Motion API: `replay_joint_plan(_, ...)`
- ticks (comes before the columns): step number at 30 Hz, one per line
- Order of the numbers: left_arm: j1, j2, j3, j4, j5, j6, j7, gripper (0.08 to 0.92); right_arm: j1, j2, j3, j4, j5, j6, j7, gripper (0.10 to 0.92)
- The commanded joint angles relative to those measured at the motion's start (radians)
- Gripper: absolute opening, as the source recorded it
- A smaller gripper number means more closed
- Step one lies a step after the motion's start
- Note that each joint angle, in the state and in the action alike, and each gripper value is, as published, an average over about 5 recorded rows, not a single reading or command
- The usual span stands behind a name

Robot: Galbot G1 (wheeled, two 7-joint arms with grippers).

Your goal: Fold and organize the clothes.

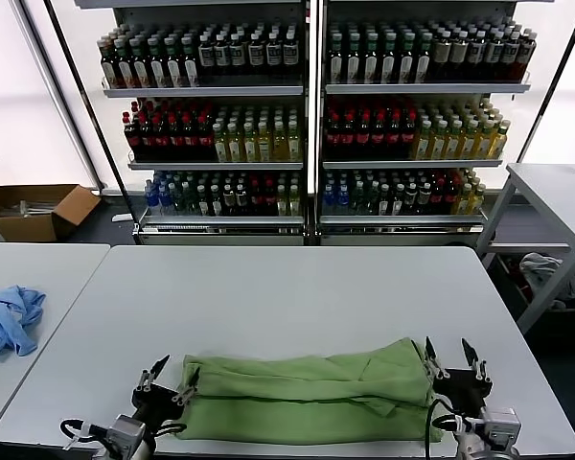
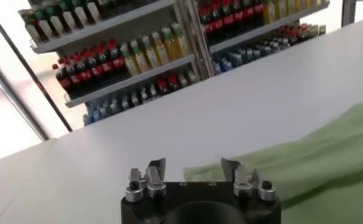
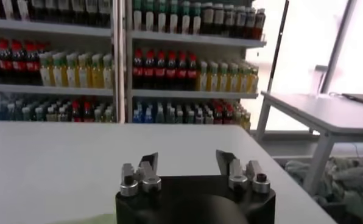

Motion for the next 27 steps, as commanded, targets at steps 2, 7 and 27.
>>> replay_joint_plan(2, 0.134, -0.139, 0.003, -0.066, -0.073, -0.142, -0.040, 0.743, -0.161, -0.020, 0.123, -0.037, -0.092, 0.266, -0.210, 0.794)
replay_joint_plan(7, 0.130, -0.189, 0.032, 0.023, -0.072, -0.241, -0.038, 0.818, -0.264, -0.020, 0.158, -0.146, -0.094, 0.521, -0.318, 0.822)
replay_joint_plan(27, -0.051, -0.273, 0.077, 0.265, -0.207, -0.331, -0.029, 0.823, -0.330, 0.035, 0.185, -0.252, -0.110, 0.682, -0.271, 0.823)
